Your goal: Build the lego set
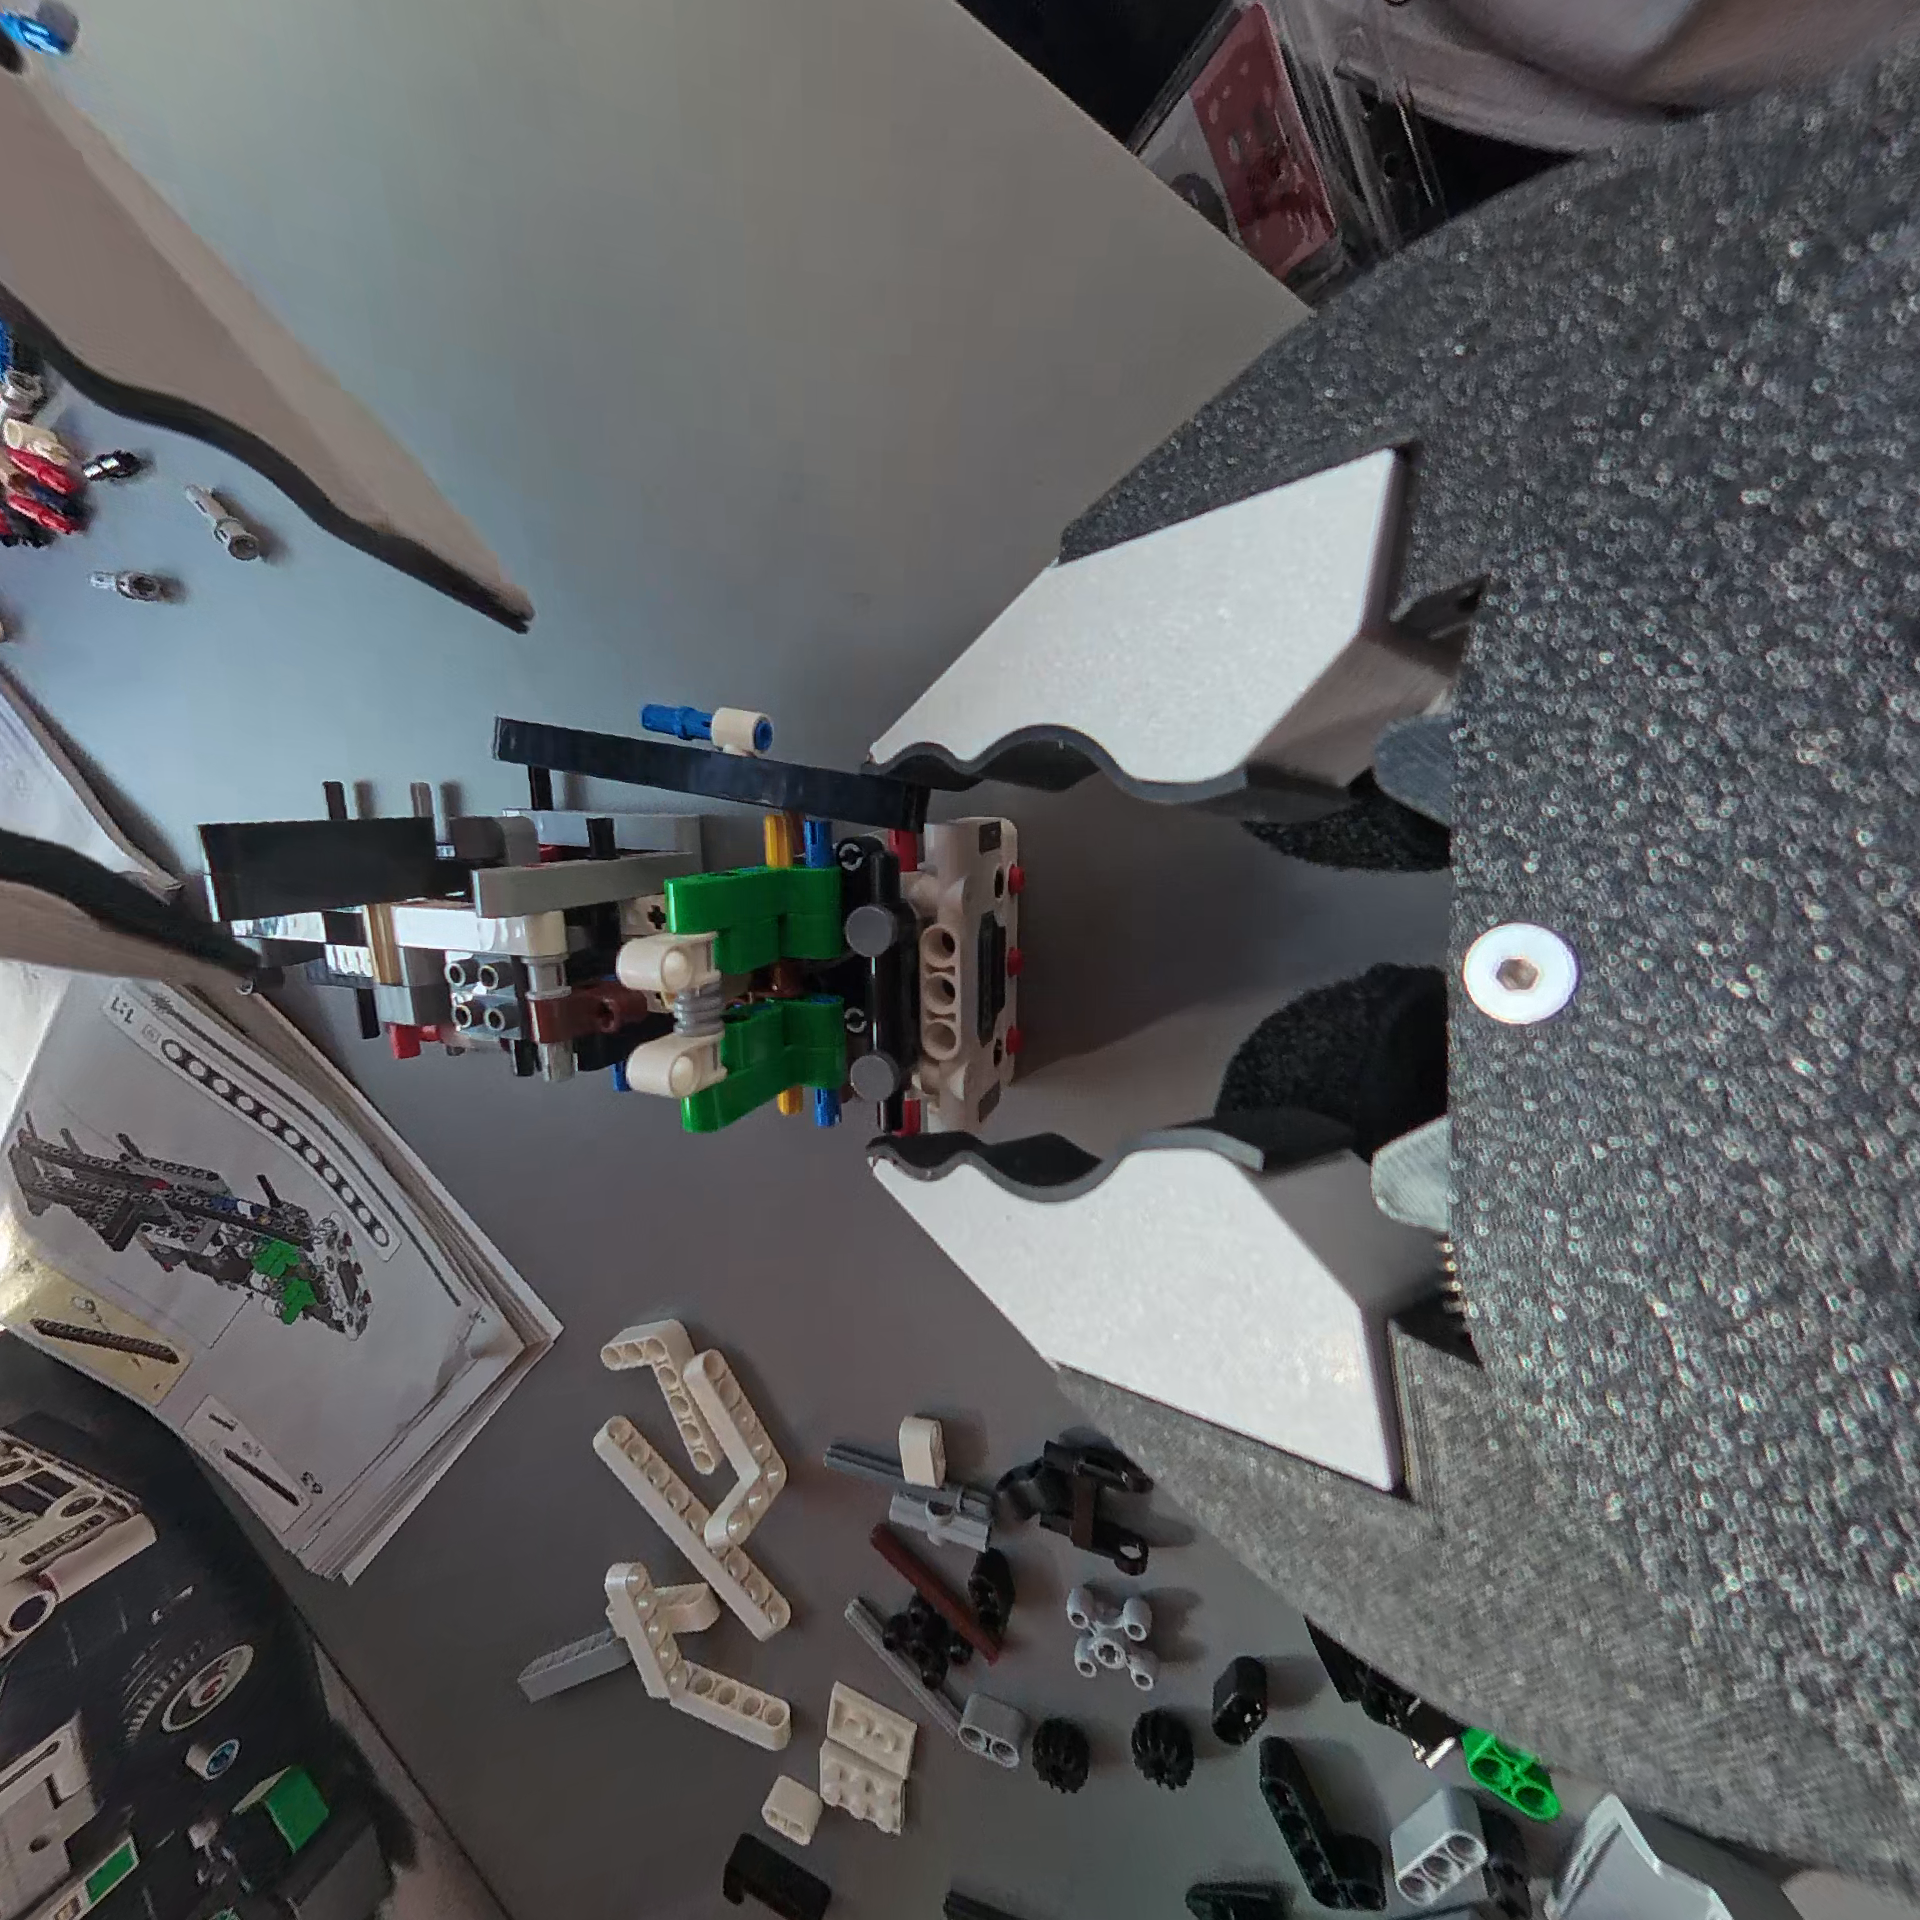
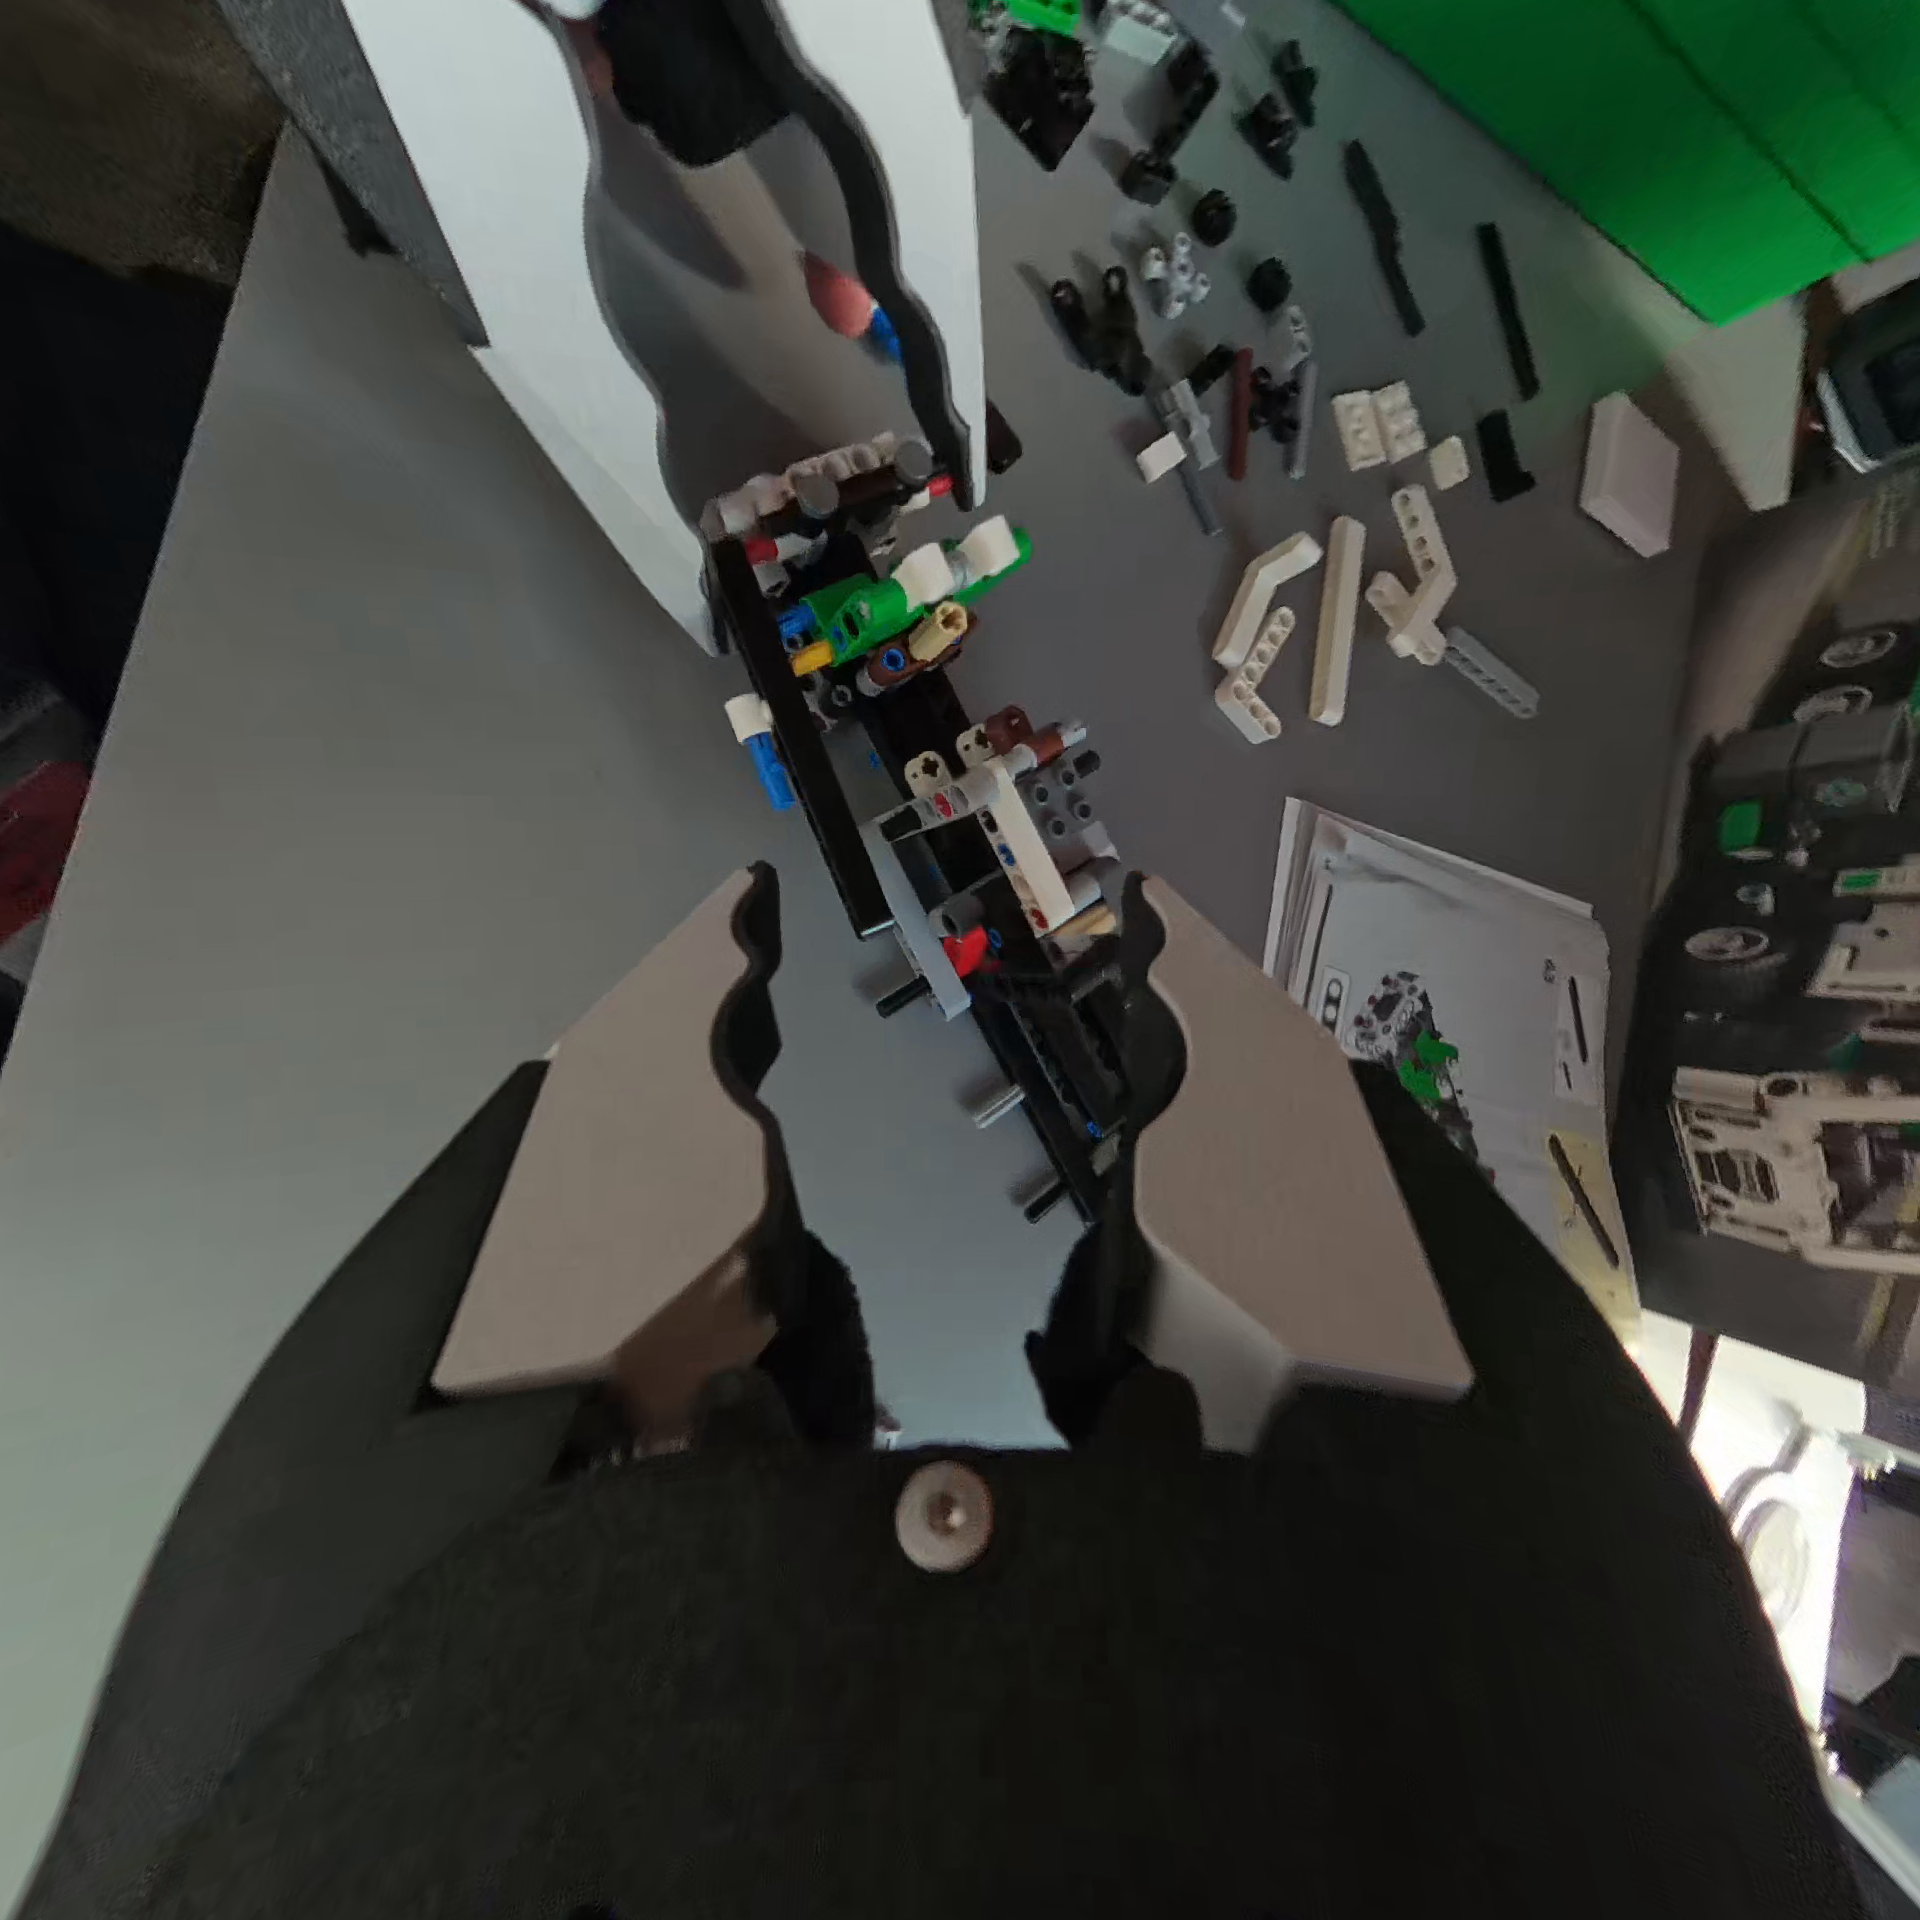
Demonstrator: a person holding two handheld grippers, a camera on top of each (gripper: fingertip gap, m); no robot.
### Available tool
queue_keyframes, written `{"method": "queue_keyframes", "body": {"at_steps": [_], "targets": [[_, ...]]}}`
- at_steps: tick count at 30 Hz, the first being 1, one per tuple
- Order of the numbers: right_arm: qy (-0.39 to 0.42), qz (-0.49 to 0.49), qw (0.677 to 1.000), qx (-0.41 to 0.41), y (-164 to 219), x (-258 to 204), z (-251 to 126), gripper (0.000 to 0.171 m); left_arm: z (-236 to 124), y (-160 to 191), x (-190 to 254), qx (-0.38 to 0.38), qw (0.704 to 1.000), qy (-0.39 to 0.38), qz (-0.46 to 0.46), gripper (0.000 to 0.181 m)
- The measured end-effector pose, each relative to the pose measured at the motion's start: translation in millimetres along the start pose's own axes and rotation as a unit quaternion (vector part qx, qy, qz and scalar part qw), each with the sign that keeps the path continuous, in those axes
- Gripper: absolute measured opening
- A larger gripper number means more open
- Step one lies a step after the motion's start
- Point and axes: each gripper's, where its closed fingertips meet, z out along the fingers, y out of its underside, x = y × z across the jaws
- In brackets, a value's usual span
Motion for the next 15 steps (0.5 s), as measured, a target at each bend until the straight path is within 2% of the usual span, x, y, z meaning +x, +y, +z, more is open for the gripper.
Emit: {"method": "queue_keyframes", "body": {"at_steps": [4, 8, 9, 15], "targets": [[-0.077, -0.089, 0.992, -0.037, -3.7, 4.8, 17.0, 0.068, -0.4, 0.0, 0.1, 0.001, 1.0, 0.001, -0.004, 0.065], [-0.173, -0.121, 0.975, -0.072, -0.6, -2.0, 32.3, 0.069, -0.5, -0.2, -0.3, 0.001, 1.0, 0.004, -0.01, 0.066], [-0.175, -0.132, 0.973, -0.071, -1.2, 0.7, 36.3, 0.073, -0.6, -0.2, -0.3, 0.002, 1.0, 0.005, -0.012, 0.066], [-0.196, -0.172, 0.961, -0.095, 4.5, 3.3, 43.1, 0.071, -1.4, -0.3, -0.8, 0.003, 1.0, 0.009, -0.019, 0.066]]}}
